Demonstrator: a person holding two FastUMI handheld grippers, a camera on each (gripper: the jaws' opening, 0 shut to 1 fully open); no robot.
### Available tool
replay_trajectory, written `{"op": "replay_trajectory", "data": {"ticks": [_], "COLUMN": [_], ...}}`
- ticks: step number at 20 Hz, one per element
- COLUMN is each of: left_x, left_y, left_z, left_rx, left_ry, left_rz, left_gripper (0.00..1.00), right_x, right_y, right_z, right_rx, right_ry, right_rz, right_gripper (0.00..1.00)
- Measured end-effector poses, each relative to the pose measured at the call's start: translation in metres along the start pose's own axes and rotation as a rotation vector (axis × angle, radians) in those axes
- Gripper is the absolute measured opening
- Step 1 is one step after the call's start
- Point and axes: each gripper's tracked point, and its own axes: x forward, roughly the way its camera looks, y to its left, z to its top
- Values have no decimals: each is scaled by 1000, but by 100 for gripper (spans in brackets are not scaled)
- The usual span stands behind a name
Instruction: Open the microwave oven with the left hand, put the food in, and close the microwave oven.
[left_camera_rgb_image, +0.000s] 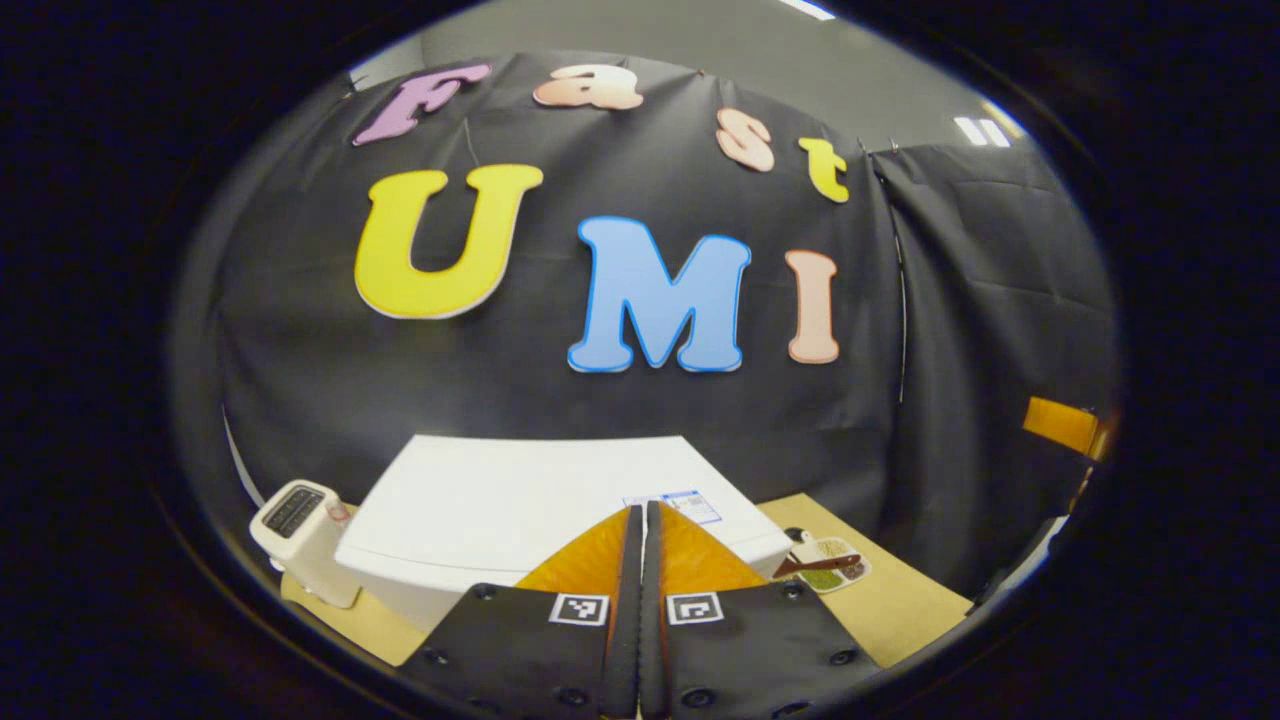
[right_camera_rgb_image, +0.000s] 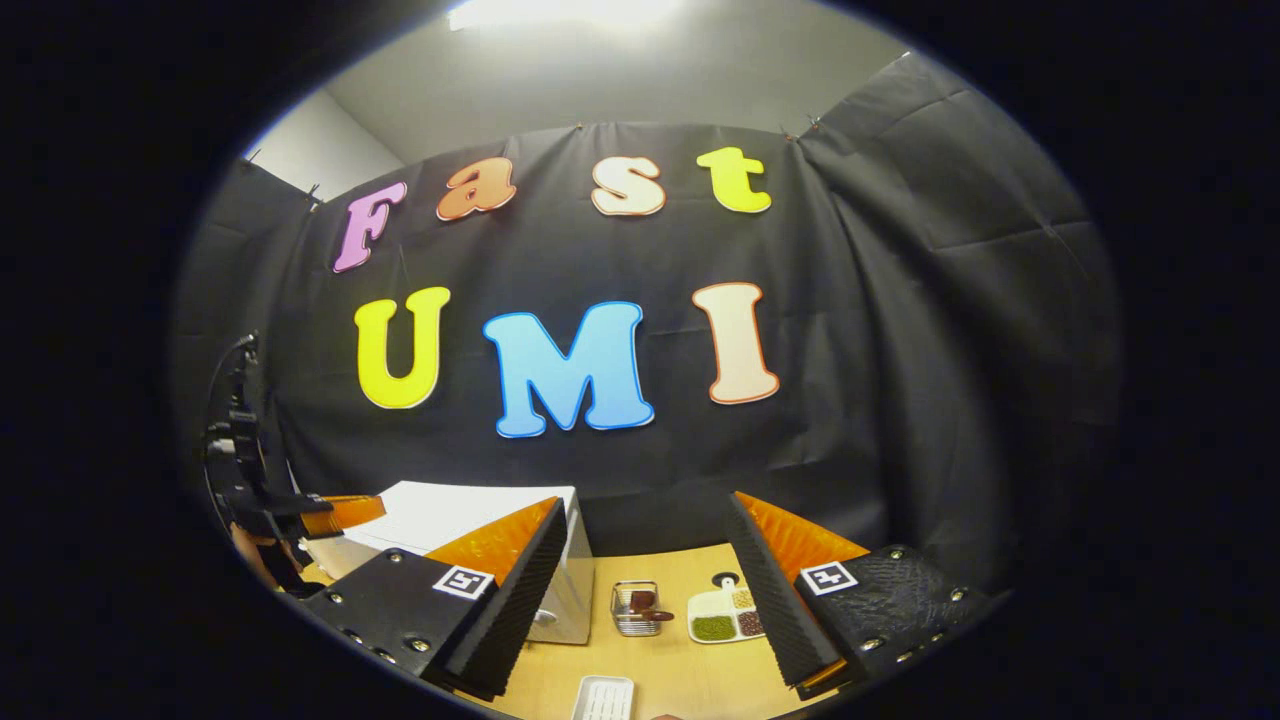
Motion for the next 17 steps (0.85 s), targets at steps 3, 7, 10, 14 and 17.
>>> {"op": "replay_trajectory", "data": {"ticks": [3, 7, 10, 14, 17], "left_x": [-60, -130, -151, -167, -175], "left_y": [29, 50, 66, 83, 86], "left_z": [73, 116, 110, 112, 116], "left_rx": [-16, -20, -26, 21, 47], "left_ry": [-103, -191, -187, -188, -207], "left_rz": [86, 119, 126, 113, 87], "left_gripper": [29, 96, 96, 96, 96], "right_x": [-1, -10, -17, -33, -44], "right_y": [30, 60, 78, 102, 112], "right_z": [20, 45, 46, 64, 76], "right_rx": [-3, 1, -16, -20, -46], "right_ry": [-14, -57, -64, -87, -114], "right_rz": [47, 77, 79, 85, 63], "right_gripper": [96, 96, 95, 96, 95]}}
